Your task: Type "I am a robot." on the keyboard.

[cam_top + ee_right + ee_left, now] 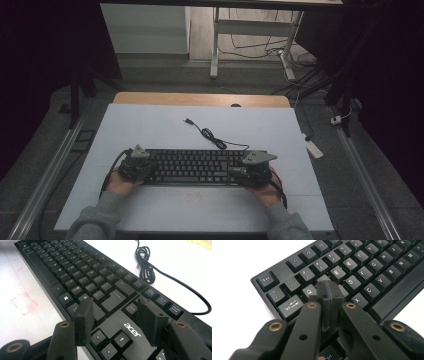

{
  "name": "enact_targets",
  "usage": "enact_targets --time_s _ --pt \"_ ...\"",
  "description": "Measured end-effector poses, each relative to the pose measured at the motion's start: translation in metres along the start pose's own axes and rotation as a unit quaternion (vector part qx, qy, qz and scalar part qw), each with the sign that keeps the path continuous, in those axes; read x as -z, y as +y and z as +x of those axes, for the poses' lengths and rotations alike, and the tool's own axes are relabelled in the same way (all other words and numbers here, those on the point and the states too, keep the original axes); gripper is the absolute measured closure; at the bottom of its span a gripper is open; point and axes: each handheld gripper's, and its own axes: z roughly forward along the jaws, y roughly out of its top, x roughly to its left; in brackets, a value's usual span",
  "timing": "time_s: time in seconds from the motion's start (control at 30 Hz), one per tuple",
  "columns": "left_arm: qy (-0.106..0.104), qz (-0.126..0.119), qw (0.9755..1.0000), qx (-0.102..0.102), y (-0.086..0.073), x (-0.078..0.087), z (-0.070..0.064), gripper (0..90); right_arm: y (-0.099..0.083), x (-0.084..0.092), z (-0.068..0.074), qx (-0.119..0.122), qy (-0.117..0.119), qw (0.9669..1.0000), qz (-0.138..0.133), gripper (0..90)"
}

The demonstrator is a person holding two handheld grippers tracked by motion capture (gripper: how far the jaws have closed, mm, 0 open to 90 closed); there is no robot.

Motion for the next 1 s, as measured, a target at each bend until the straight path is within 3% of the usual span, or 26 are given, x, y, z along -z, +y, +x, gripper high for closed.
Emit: enact_targets --time_s 0.17,0.33,0.67,0.8,1.0 --pt "0.001 -0.005 1.0000 -0.001 0.000 0.001 -0.001 89.0 0.000 0.000 0.000 0.000 0.000 1.0000 0.000 47.6" --pt "-0.010 -0.036 0.9993 0.005 0.002 0.009 -0.001 87.4 0.000 0.000 0.000 0.000 0.001 1.0000 -0.002 47.6" --pt "-0.047 -0.080 0.9952 0.032 0.004 0.023 0.004 57.3 0.000 0.001 -0.001 0.000 0.000 1.0000 -0.004 47.6" --pt "-0.047 -0.085 0.9946 0.037 0.006 0.025 0.003 45.5 0.000 0.001 -0.001 -0.001 0.000 1.0000 -0.003 47.6" --pt "-0.051 -0.088 0.9941 0.036 0.008 0.027 0.001 39.0 -0.001 0.001 -0.002 -0.002 0.000 1.0000 -0.003 47.6"
